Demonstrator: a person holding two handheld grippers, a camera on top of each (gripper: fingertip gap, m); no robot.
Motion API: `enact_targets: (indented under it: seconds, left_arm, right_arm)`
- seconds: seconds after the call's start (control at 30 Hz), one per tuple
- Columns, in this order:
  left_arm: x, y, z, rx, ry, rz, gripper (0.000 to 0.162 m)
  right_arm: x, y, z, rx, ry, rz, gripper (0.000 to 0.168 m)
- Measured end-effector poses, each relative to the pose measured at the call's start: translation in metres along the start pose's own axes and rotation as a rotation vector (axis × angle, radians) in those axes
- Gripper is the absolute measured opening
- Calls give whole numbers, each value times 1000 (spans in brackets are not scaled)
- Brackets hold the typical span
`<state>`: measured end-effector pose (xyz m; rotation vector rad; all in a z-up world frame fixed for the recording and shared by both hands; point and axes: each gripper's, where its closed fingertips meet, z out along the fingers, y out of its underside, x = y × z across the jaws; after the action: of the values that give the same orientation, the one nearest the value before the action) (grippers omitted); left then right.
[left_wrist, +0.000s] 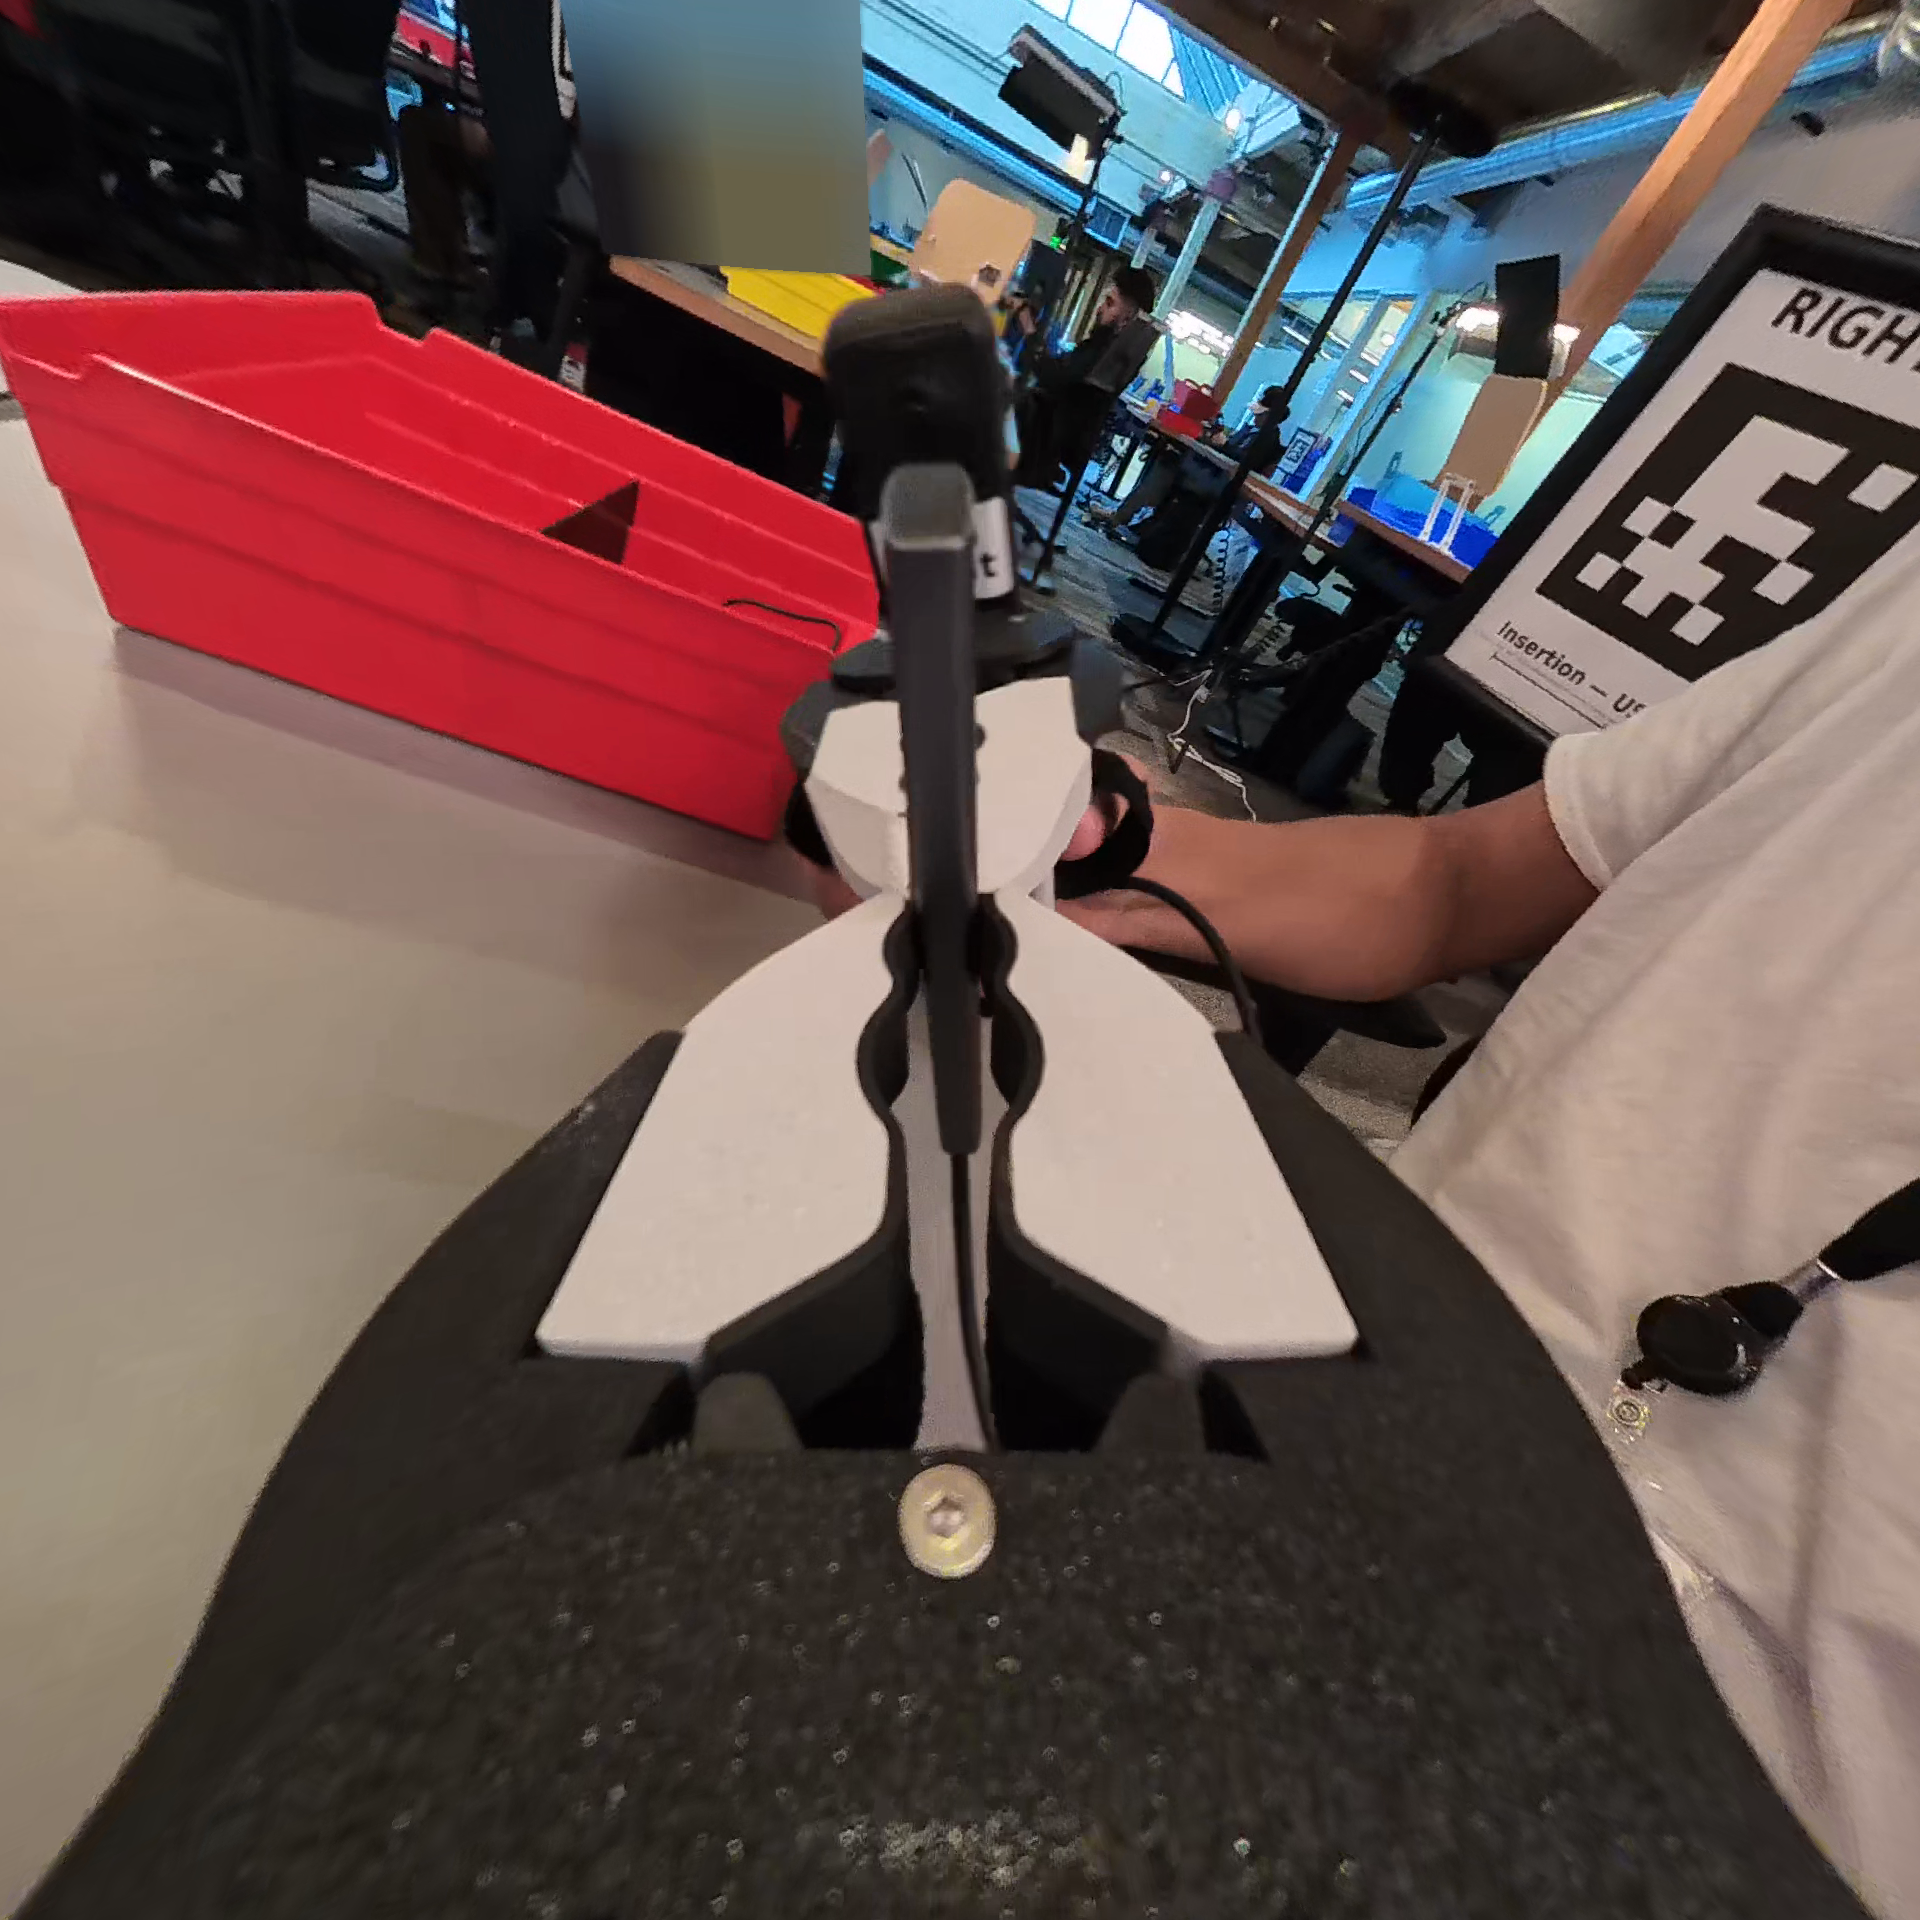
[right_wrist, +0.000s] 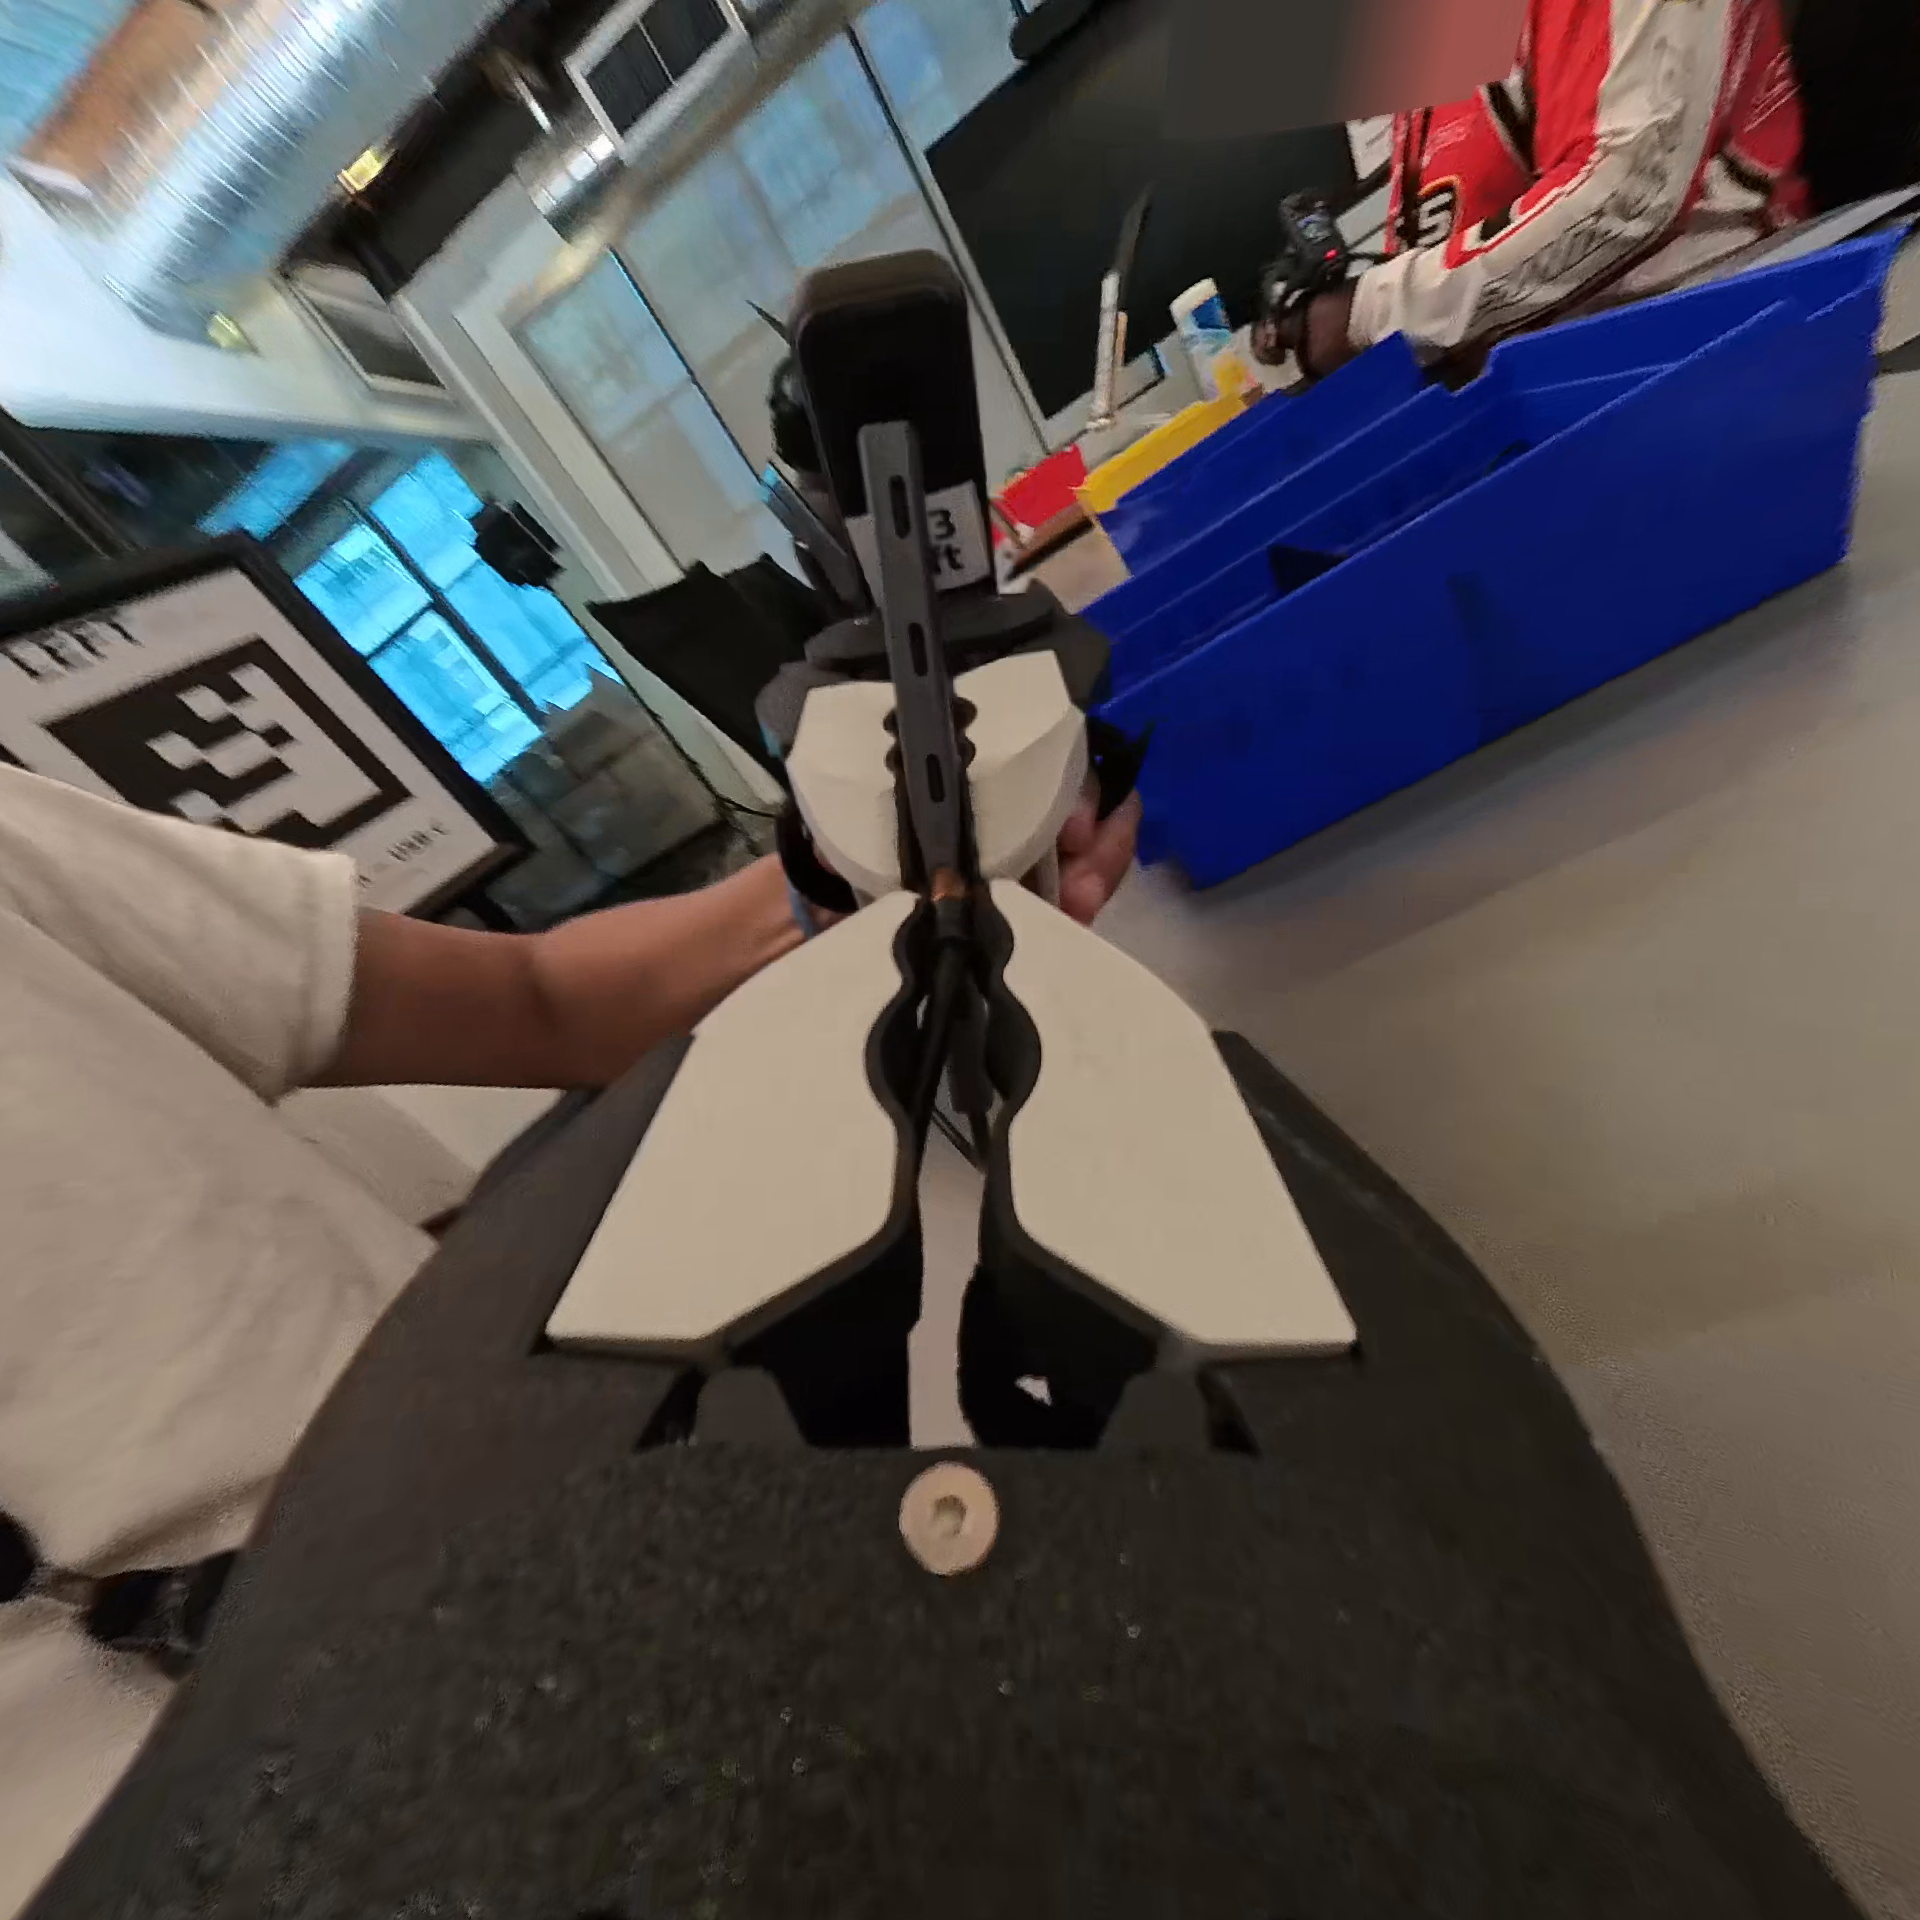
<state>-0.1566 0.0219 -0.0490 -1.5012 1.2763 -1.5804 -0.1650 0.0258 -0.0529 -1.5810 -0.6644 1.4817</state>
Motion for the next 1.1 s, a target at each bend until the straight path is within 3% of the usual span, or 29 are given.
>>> enact_targets:
  seconds: [0.27,0.6,1.1]
  left_arm:
    - [20,14,-9,40,-53,-124,10]
    - [39,52,-29,-64,12,-213,10]
    - [39,64,-34,-110,35,-169,10]
  right_arm:
    - [-19,11,9,64,-83,224,6]
    - [-32,49,30,-143,-80,98,6]
    - [-30,62,34,-220,-92,79,6]
